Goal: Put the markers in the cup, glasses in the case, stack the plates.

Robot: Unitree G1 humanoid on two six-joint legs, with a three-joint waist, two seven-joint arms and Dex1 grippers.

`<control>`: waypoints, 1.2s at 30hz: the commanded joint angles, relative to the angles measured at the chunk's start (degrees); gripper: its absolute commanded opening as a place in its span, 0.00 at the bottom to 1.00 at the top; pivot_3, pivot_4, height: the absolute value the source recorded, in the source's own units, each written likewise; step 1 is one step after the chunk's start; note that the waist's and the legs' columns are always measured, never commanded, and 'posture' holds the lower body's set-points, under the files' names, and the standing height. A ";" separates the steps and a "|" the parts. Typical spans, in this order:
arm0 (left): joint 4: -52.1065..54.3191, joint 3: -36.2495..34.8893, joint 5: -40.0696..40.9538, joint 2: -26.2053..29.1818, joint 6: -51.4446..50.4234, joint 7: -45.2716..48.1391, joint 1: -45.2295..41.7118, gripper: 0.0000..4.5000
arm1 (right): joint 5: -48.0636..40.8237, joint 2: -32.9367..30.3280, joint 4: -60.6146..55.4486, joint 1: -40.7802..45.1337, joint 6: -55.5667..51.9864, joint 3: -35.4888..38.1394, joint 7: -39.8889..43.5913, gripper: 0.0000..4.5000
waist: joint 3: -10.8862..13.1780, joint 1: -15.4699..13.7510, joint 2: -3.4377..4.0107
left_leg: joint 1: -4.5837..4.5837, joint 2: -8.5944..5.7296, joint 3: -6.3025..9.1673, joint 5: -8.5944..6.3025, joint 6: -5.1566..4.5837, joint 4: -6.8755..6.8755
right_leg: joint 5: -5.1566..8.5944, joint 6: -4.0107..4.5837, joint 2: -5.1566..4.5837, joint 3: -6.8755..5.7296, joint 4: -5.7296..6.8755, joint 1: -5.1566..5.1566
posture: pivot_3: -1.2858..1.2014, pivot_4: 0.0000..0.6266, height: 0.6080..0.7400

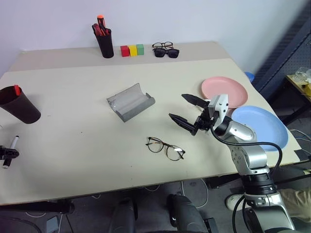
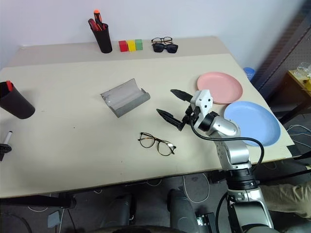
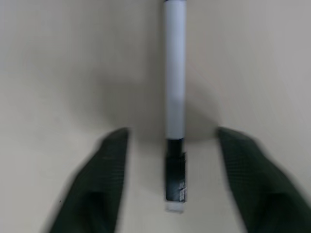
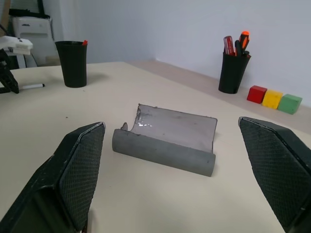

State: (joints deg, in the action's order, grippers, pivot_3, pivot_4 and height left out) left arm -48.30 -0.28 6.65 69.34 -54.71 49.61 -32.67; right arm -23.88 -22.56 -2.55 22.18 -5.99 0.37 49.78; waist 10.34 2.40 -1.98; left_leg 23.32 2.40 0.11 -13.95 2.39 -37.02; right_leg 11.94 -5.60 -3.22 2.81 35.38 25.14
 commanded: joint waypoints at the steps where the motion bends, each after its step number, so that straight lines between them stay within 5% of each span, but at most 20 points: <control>1: -0.05 0.11 -1.63 -1.07 -1.27 -1.93 1.12 0.10 | -1.06 -0.87 -2.77 -0.40 -0.13 1.45 -0.10 1.00 | -0.02 0.05 0.09 | -0.03 0.00 0.01 0.00 0.00 0.01 | 0.00 0.00 0.01 0.00 0.05 0.00 | 0.52 0.24 1.00; 2: 0.47 -0.29 -1.48 -1.10 -1.34 -2.15 1.77 0.01 | -1.09 -0.91 -2.84 -0.44 -0.23 1.43 -0.13 1.00 | -0.03 0.14 0.18 | -0.05 0.00 0.01 0.00 0.00 0.01 | 0.00 0.00 0.01 0.00 0.10 0.00 | 0.52 0.24 1.00; 7: 6.39 -5.28 1.07 -0.59 -1.66 -2.24 7.38 0.00 | -1.05 -0.89 -2.75 -0.21 -0.64 1.31 -0.11 1.00 | -0.01 0.40 0.34 | -0.15 0.07 0.00 0.00 0.00 0.05 | 0.02 0.07 0.11 0.06 0.16 0.01 | 0.52 0.24 1.00; 10: 24.92 -17.08 7.29 -1.63 -0.19 0.89 17.59 0.00 | -0.89 -0.68 -1.87 0.36 -0.55 1.11 0.12 1.00 | 0.00 0.45 0.34 | -0.06 0.13 -0.02 0.00 0.00 0.07 | 0.02 0.10 0.11 0.07 0.12 0.09 | 0.52 0.24 1.00; 13: 41.81 -29.45 10.78 -7.84 3.06 -2.33 24.50 0.00 | -0.81 -0.29 -1.47 1.31 -0.92 0.75 0.02 1.00 | 0.01 -0.37 0.30 | 0.08 0.17 -0.08 0.00 0.00 0.05 | 0.01 0.13 -0.02 0.03 -0.01 0.14 | 0.52 0.24 1.00; 18: 47.95 -34.61 10.92 -15.52 8.75 -12.60 20.06 0.00 | -0.79 -0.17 -1.05 3.20 -1.64 0.38 0.24 1.00 | 0.01 -0.69 0.17 | 0.09 0.13 -0.06 0.00 0.01 -0.08 | -0.06 0.23 0.00 -0.01 -0.11 0.04 | 0.52 0.24 1.00; 22: 42.23 -35.94 5.55 -22.02 26.02 -29.16 9.91 0.00 | -0.71 -0.28 -0.76 4.04 -2.01 0.52 0.26 1.00 | -0.01 -1.32 0.14 | -0.01 0.13 -0.02 0.01 0.01 -0.10 | -0.09 0.20 0.07 -0.02 -0.11 -0.11 | 0.52 0.24 1.00; 28: 19.98 -31.56 -4.63 -22.98 57.37 -46.83 -1.02 0.00 | -0.49 -0.27 -1.03 4.23 -2.08 0.83 -0.31 1.00 | -0.03 -1.40 0.11 | -0.02 0.22 0.02 0.01 0.01 -0.08 | -0.21 0.00 0.29 0.01 -0.13 -0.13 | 0.52 0.24 1.00; 36: -1.27 -25.10 -9.49 -23.53 68.46 -57.66 -10.04 0.00 | -0.34 -0.72 -1.77 2.97 -1.66 1.65 -1.13 1.00 | -0.05 -1.71 0.07 | -0.03 0.23 0.02 0.02 0.03 -0.17 | -0.24 -0.02 0.32 0.00 -0.14 -0.22 | 0.52 0.24 1.00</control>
State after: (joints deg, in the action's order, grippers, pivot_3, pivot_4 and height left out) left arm -47.91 -26.28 -1.45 45.41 11.12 -6.00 -41.56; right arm -23.79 -22.73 -2.20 25.23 -8.45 0.46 49.01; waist 10.29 0.69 -1.91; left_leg 23.29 2.63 0.13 -13.93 2.42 -37.19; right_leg 11.69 -5.64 -2.90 2.81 35.22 24.91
